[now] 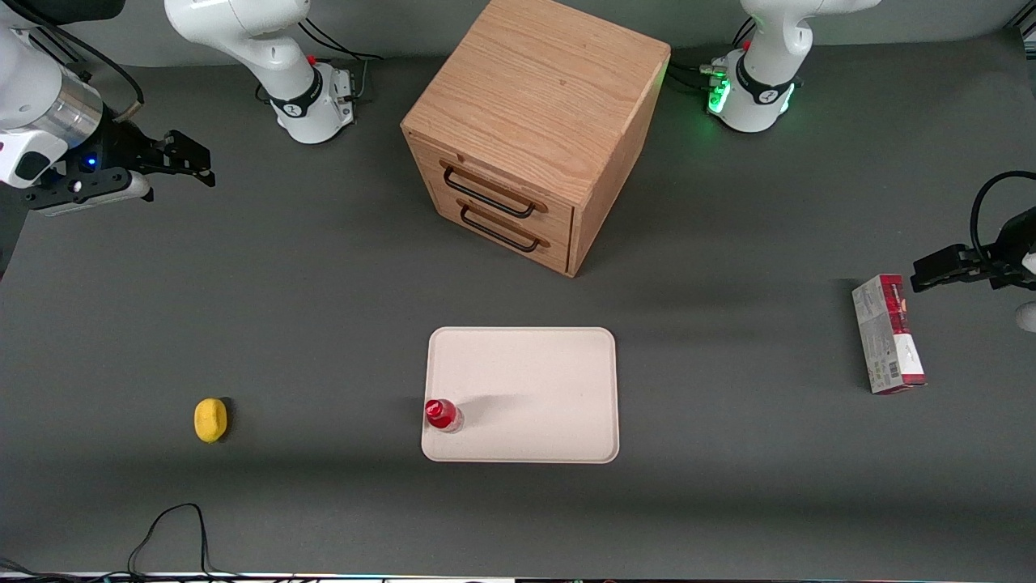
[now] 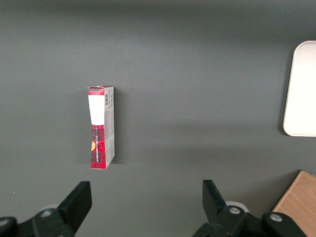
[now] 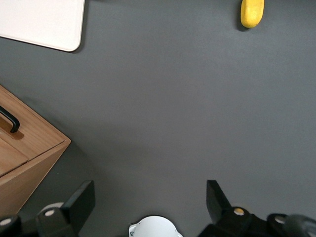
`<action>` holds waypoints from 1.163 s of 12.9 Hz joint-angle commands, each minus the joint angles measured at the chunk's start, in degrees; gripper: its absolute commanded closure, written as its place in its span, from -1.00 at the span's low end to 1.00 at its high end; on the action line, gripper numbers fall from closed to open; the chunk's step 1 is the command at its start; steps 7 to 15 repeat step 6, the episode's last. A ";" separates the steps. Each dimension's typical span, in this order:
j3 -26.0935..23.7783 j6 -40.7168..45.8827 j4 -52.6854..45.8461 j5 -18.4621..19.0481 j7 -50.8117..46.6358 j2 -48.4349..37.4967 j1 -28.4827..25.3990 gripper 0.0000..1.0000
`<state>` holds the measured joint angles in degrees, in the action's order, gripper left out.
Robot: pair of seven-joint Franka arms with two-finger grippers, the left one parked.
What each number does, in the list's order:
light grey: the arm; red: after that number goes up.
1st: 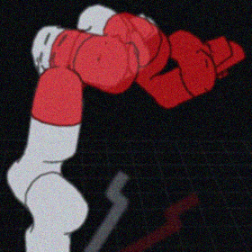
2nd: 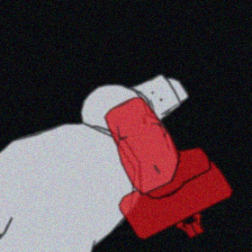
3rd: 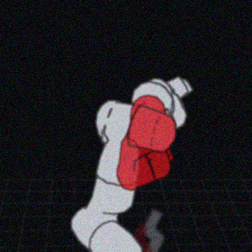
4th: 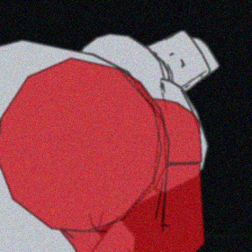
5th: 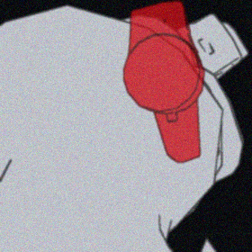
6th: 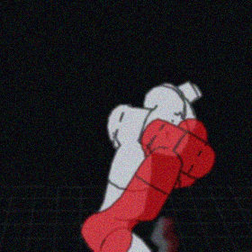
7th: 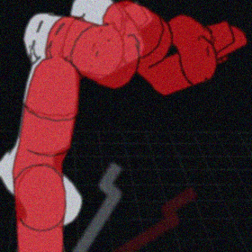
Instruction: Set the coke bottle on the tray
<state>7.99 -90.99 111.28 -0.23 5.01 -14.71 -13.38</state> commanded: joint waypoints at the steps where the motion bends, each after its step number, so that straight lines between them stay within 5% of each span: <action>1: 4.46 0.11 0.16 -1.18 1.24 0.12 -4.78 -1.00; 15: 6.86 1.69 -1.51 -0.65 1.32 0.65 -6.57 -1.00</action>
